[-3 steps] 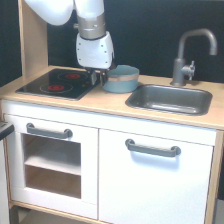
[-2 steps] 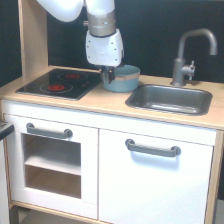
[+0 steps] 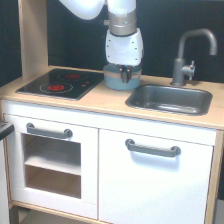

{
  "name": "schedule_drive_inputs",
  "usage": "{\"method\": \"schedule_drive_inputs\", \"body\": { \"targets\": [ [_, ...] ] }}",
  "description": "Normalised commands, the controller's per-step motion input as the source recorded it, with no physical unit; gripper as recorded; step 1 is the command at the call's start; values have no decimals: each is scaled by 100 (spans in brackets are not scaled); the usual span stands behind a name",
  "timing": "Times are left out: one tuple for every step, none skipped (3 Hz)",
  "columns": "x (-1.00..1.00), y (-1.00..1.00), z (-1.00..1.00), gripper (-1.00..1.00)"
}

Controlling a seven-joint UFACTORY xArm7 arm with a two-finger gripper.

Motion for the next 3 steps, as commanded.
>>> {"method": "schedule_drive_inputs", "body": {
  "targets": [
    [29, 19, 12, -100],
    [-10, -29, 38, -100],
    [26, -13, -48, -77]
  ]
}}
